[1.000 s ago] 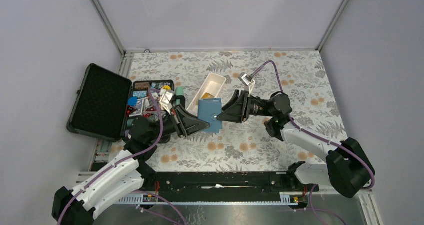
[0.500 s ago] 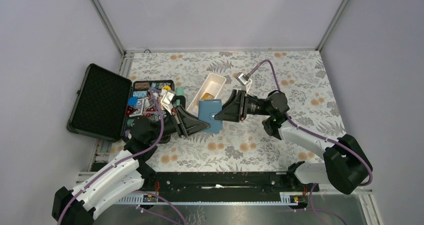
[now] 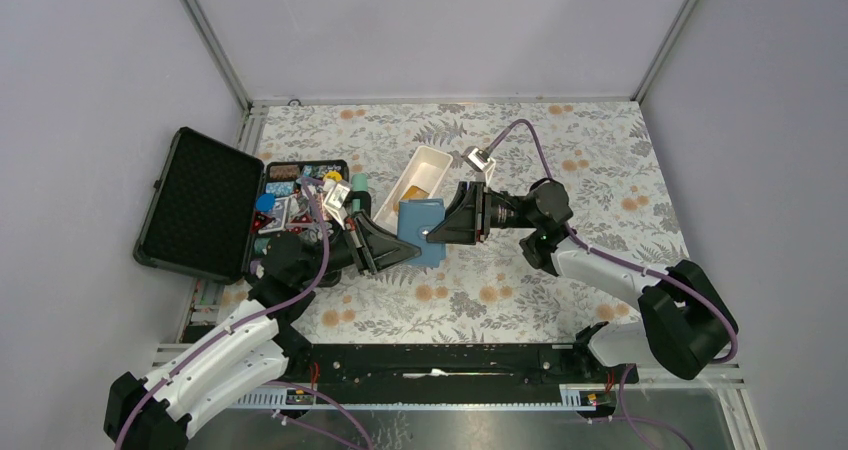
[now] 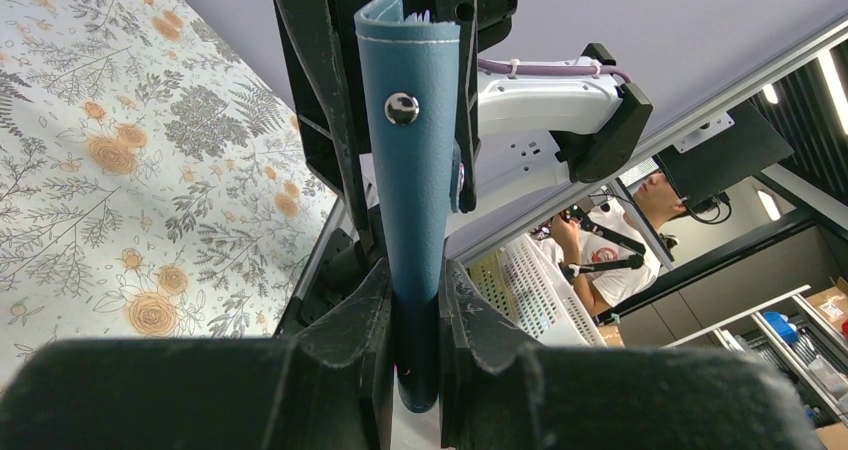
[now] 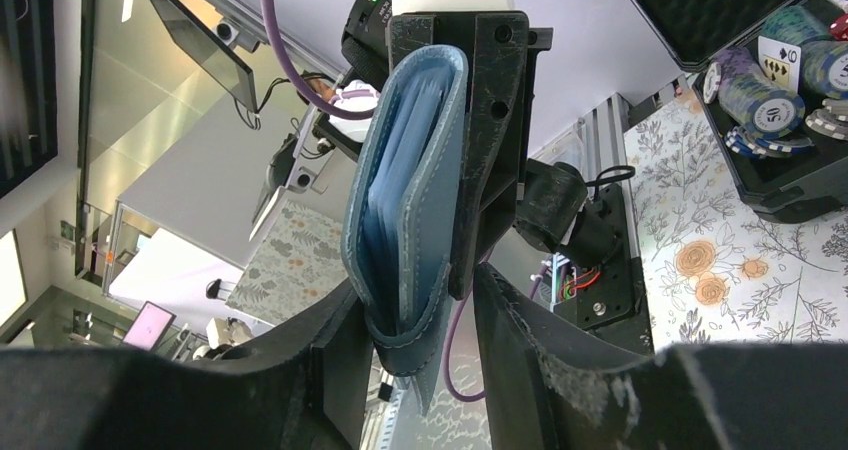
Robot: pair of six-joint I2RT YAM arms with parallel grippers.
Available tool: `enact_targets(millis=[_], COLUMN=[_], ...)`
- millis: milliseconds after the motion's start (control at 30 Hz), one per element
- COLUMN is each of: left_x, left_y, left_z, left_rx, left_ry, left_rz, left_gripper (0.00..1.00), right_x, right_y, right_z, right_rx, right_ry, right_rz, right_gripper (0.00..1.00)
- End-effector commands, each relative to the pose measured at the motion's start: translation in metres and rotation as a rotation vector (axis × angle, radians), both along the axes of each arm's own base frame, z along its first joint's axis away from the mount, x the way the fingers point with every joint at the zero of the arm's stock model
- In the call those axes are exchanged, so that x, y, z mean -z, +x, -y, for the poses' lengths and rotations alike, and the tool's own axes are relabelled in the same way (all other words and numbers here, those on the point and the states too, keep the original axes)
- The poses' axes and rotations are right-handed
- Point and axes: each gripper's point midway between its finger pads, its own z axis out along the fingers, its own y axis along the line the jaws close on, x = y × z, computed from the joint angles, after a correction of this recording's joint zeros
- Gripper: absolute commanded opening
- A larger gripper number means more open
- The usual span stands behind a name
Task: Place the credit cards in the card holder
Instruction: Close the card holder at the center of the board.
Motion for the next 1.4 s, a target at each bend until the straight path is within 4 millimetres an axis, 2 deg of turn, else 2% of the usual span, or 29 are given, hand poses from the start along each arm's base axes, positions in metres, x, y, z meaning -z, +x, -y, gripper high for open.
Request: enact_targets(millis=[0,300,500,600,767,867,1100,1367], left_x=[-0.031,-0.031,-0.021,-0.017,-0.018,-0.021,-0.021,-0.019], left_y=[-0.001,-0.002,0.002,0.002,0.001,0.0,0.001,0.014], left_z=[-0.005,-0.005,-0.005,-0.004,-0.005,-0.006,-0.006,-0.005], left_rx=[-0.029,-0.023,-0.044,-0.045,-0.043,-0.043,-0.05,-0.097], left_ry=[-0.066,-0.059,-0.027,-0.021,-0.027,-0.033,-0.035,-0.01], left_rz=[0.107,0.108,0.107,0.1,0.102,0.107,0.104,0.055], left_gripper=[0.0,0.0,0.0,0.0,0.0,0.0,0.0,0.0], right_x=[-0.018,-0.018,-0.026,-0.033,-0.034,-0.03,-0.027,-0.023], right_y=[-0.013,-0.011,-0.008,-0.005,-0.001,0.002,-0.002,0.001], right_z=[0.001,0.002,0.003,0.005,0.007,0.007,0.005,0.004], right_rx=[-0.052,-0.027,0.023,0.067,0.115,0.129,0.082,0.105], right_ry=[0.042,0.03,0.048,0.06,0.064,0.063,0.075,0.066], right_rz=[0.074,0.085,0.092,0.112,0.111,0.098,0.08,0.075], right_gripper=[0.46,0.45,0.58,0.61,0.59,0.54,0.55,0.51])
